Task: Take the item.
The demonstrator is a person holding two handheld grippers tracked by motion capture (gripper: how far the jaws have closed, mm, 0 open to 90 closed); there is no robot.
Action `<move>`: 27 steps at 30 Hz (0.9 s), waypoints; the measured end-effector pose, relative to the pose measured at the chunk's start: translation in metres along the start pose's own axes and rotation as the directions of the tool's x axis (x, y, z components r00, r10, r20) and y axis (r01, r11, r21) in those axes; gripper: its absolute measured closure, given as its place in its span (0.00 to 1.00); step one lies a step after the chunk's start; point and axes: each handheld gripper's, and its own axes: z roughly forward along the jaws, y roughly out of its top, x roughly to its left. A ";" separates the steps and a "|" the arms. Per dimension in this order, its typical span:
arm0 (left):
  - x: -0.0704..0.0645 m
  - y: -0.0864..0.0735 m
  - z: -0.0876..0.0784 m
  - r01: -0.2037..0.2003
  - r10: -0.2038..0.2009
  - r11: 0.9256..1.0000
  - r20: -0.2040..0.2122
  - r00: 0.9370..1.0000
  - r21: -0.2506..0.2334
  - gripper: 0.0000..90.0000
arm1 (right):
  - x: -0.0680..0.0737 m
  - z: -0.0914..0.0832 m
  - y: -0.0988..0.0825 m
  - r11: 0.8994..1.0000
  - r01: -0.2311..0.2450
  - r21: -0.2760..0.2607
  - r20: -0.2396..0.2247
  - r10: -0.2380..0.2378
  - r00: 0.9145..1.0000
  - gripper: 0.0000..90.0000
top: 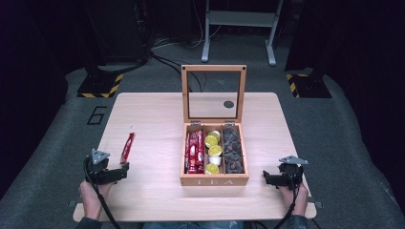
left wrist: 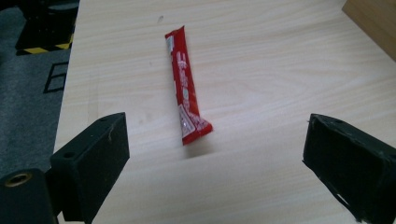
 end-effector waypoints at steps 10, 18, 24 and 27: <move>0.011 -0.032 0.002 0.013 -0.013 0.999 -0.017 1.000 0.052 0.05 | -0.001 0.000 0.000 1.000 0.008 0.001 0.001 -0.008 1.000 0.01; 0.018 -0.050 0.015 -0.019 0.021 0.994 -0.021 1.000 0.105 0.02 | 0.000 0.000 -0.001 1.000 0.010 -0.002 0.002 -0.010 1.000 0.01; 0.022 -0.054 0.020 -0.010 0.010 0.995 -0.001 1.000 0.103 0.01 | 0.000 -0.001 -0.001 1.000 0.006 -0.003 0.005 -0.006 1.000 0.01; 0.025 -0.055 0.023 0.012 -0.014 0.996 0.022 1.000 0.091 0.00 | 0.000 0.000 -0.001 1.000 0.007 -0.003 0.007 -0.007 1.000 0.01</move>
